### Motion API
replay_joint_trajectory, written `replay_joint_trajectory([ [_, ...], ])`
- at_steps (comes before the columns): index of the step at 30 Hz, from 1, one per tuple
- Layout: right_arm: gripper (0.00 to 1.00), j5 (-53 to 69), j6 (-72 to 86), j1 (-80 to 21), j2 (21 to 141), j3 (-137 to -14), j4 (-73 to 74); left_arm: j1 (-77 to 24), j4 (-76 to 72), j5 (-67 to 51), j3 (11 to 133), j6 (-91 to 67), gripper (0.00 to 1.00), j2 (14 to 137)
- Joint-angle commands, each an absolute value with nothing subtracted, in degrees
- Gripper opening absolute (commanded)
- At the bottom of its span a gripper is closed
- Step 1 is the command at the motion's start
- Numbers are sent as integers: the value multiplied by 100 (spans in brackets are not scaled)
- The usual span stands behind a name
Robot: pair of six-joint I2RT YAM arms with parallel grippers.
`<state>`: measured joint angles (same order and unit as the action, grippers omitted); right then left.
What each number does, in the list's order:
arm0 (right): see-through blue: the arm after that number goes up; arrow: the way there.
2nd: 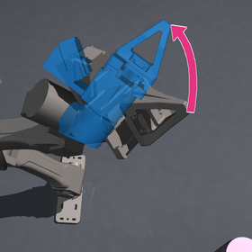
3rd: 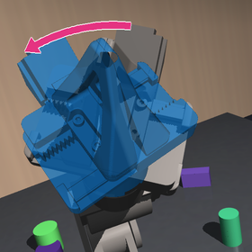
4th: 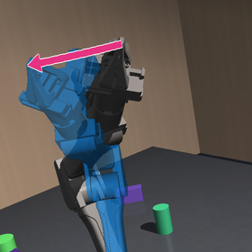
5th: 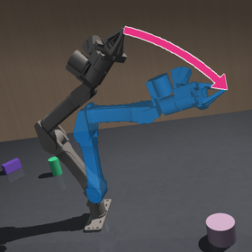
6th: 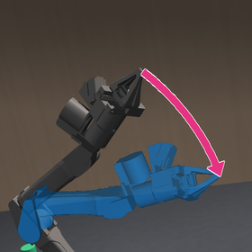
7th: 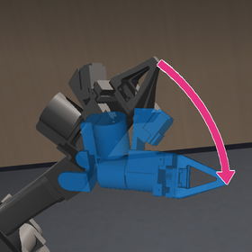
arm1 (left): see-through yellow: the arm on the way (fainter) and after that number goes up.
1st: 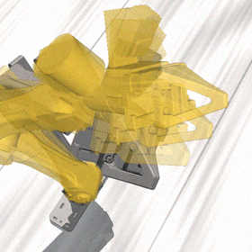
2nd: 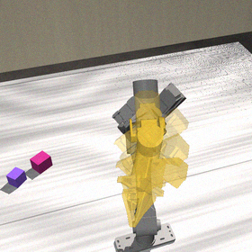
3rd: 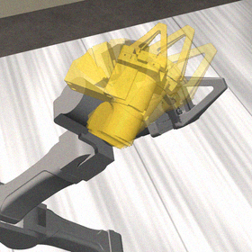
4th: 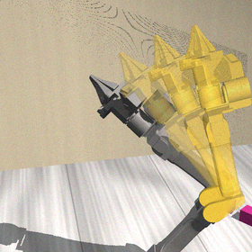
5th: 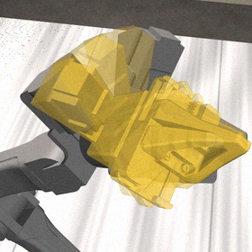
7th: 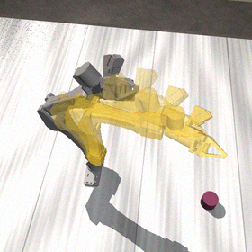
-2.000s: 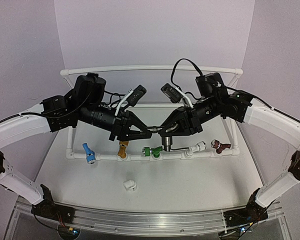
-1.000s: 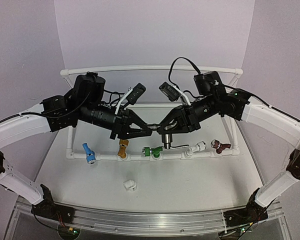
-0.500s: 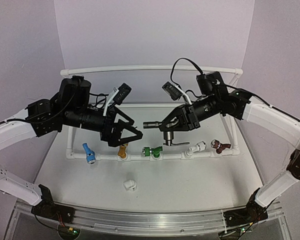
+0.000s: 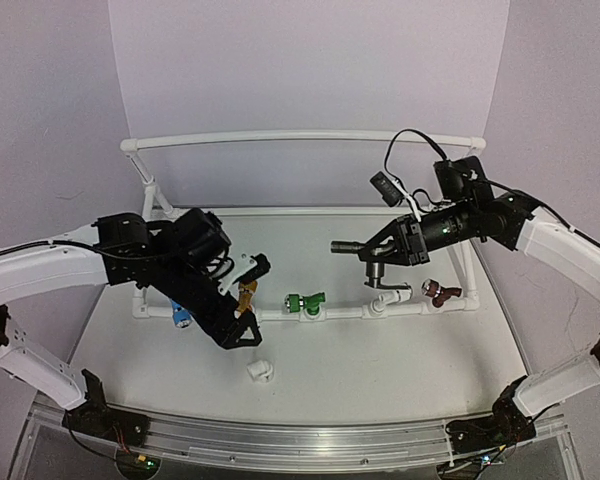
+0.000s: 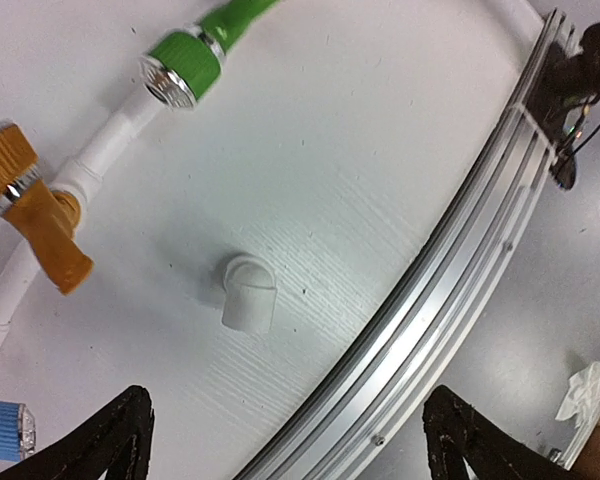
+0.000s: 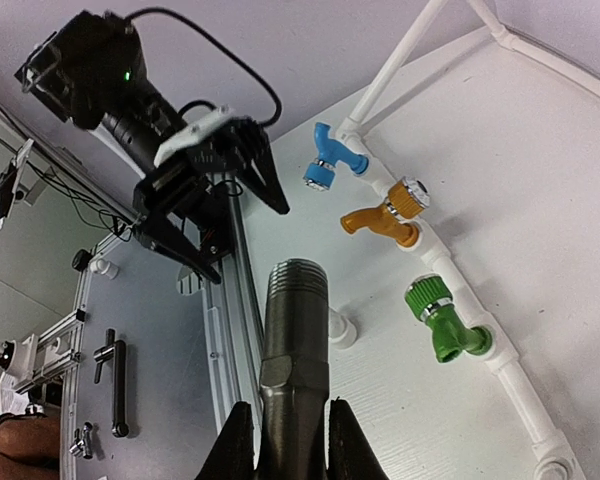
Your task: Install the water faucets
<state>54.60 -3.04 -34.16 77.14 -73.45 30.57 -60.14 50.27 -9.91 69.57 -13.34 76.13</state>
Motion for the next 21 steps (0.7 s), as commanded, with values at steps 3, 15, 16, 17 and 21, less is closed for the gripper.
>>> replay_joint_trajectory([
  [3, 0, 5388, -427, -3199, 7256, -7200, 3066, -6649, 5657, -120, 6992, -1183, 93, 8472],
  [15, 0, 5379, -411, -3096, 6730, -7000, 3275, -6828, 5644, 271, 7712, -624, 83, 10023],
  [16, 0, 5373, -424, -3089, 6687, -6994, 3311, -6829, 5615, 269, 7747, -570, 82, 10108],
  [17, 0, 5368, -443, -3082, 6656, -6989, 3350, -6827, 5576, 235, 7779, -519, 81, 10175],
  [21, 0, 5318, -529, -3065, 6551, -7022, 3520, -6820, 5425, -36, 7882, -354, 78, 10369],
])
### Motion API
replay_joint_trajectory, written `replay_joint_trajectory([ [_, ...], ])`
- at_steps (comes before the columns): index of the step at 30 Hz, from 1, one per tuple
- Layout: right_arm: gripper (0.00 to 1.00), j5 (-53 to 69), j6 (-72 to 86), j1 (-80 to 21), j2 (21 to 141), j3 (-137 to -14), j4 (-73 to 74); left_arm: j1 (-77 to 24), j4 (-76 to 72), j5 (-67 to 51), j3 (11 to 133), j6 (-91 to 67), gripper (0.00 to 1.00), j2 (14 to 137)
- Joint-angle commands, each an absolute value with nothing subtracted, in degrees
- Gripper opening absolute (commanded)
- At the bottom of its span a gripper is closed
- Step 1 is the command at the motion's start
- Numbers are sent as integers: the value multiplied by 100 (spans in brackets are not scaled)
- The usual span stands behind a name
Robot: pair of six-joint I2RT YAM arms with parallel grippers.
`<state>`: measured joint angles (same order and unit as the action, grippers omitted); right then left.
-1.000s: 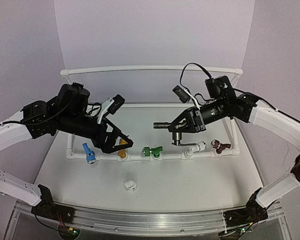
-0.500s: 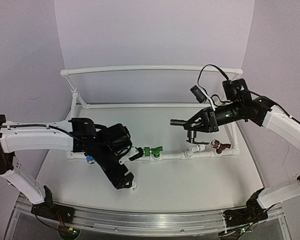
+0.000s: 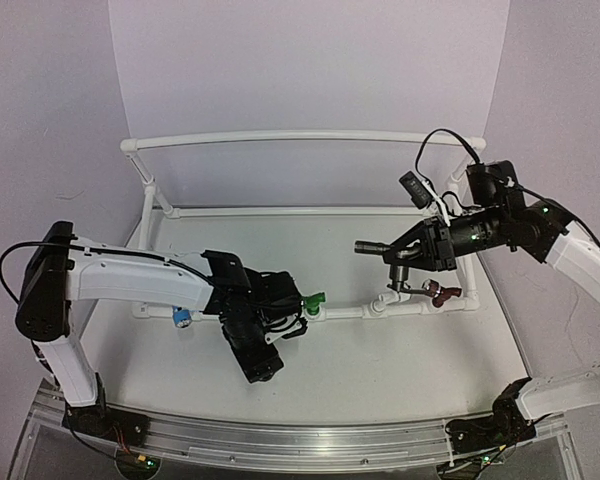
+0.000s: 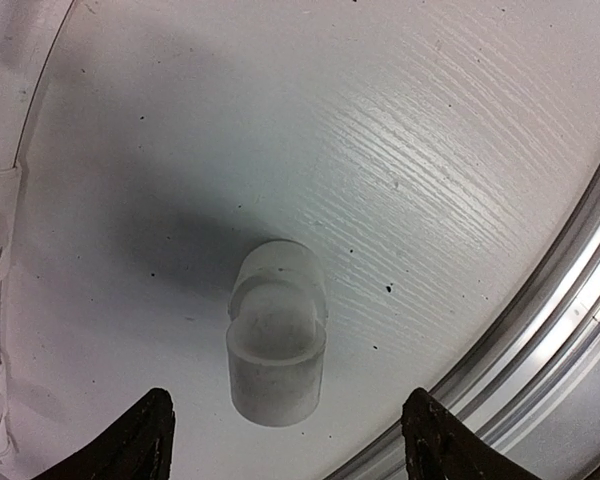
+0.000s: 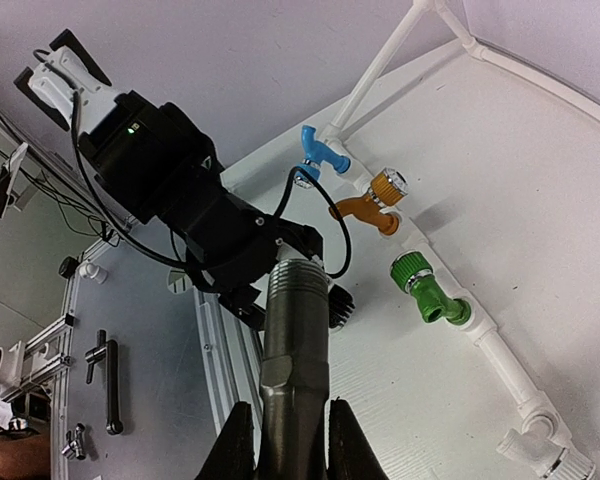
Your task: Install the water faucets
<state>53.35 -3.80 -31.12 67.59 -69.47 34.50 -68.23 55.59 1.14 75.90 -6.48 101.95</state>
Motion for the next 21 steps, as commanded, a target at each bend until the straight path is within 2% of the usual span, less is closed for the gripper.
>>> replay_joint_trajectory([
  [1, 0, 5311, -550, -3059, 6538, -7041, 3570, -6819, 5397, -181, 7879, -324, 78, 10413],
  [6, 0, 5321, -580, -3055, 6491, -7099, 3649, -6779, 5191, -269, 7749, -238, 76, 10579],
  [15, 0, 5349, -609, -3015, 6424, -7067, 3704, -6620, 4994, -436, 7614, -110, 69, 10853],
  [21, 0, 5373, -637, -3010, 6433, -7066, 3720, -6548, 5012, -439, 7578, -54, 58, 11007],
])
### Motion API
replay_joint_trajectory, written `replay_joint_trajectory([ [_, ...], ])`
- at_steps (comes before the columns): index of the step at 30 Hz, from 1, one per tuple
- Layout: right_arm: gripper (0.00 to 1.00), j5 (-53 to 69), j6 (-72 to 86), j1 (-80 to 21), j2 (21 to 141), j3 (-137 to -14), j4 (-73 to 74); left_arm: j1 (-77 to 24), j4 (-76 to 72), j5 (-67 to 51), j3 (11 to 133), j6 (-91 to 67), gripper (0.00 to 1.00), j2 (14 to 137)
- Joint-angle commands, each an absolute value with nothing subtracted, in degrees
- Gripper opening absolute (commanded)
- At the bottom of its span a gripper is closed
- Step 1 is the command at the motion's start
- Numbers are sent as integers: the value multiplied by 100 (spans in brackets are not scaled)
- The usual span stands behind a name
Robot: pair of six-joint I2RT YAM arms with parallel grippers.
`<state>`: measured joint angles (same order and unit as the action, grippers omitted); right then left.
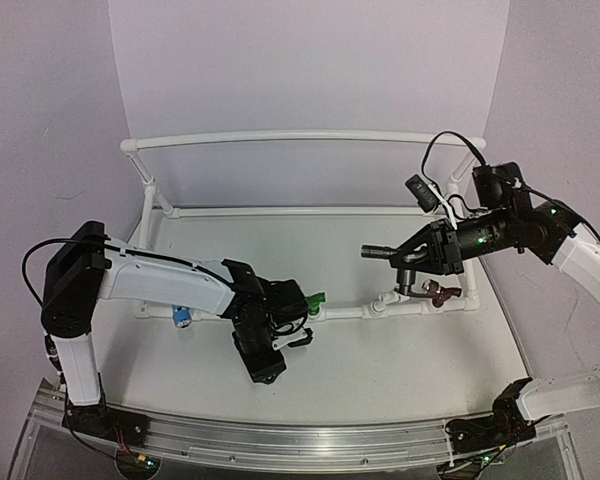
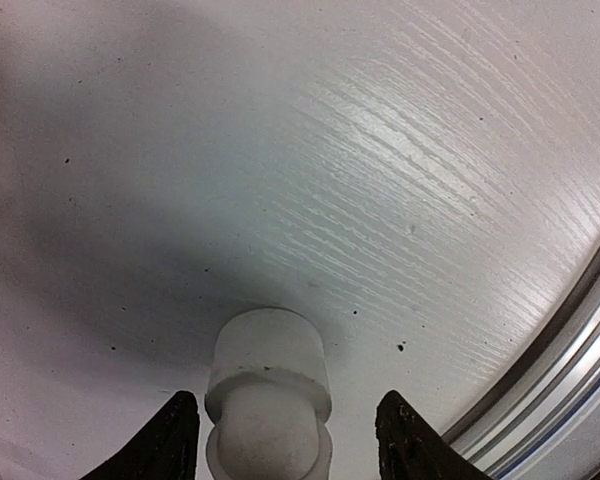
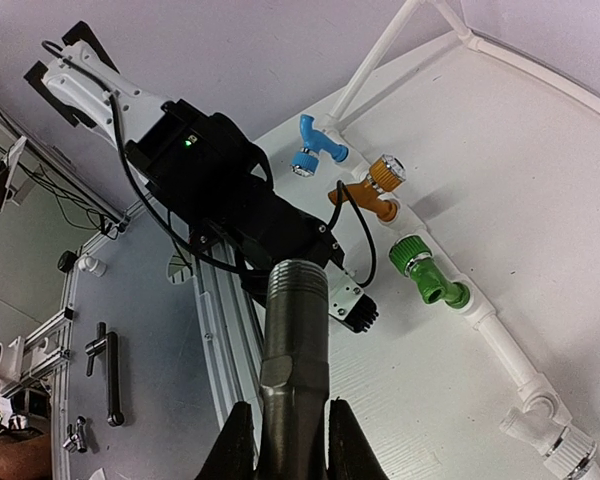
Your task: Install the water faucets
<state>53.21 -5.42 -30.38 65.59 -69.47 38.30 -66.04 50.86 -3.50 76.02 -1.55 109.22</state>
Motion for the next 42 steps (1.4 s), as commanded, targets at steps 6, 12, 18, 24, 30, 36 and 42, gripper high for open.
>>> replay_joint_trajectory([
  [6, 0, 5421, -697, -3006, 6507, -7117, 3765, -6513, 5112, -400, 7559, -49, 47, 11088],
  [12, 0, 5394, -863, -3008, 6647, -7261, 3879, -6513, 5125, -435, 7602, -45, 27, 11060],
  [18, 0, 5181, -1218, -3006, 6876, -7623, 3996, -6513, 5293, -476, 7931, -128, 10, 10716],
  [24, 0, 4875, -1555, -3006, 7153, -8051, 4084, -6508, 4866, -646, 8204, -331, 4, 9755],
  [30, 0, 4478, -2146, -3010, 7575, -8883, 4739, -6484, 4436, -519, 8457, -536, 4, 9134],
  [36, 0, 3929, -2784, -3007, 7801, -9559, 5027, -5958, 2898, -561, 7844, -1183, 2, 7988],
  [42, 0, 3729, -3373, -3017, 7715, -9875, 4988, -5383, 1715, -864, 7418, -1802, 0, 7212],
])
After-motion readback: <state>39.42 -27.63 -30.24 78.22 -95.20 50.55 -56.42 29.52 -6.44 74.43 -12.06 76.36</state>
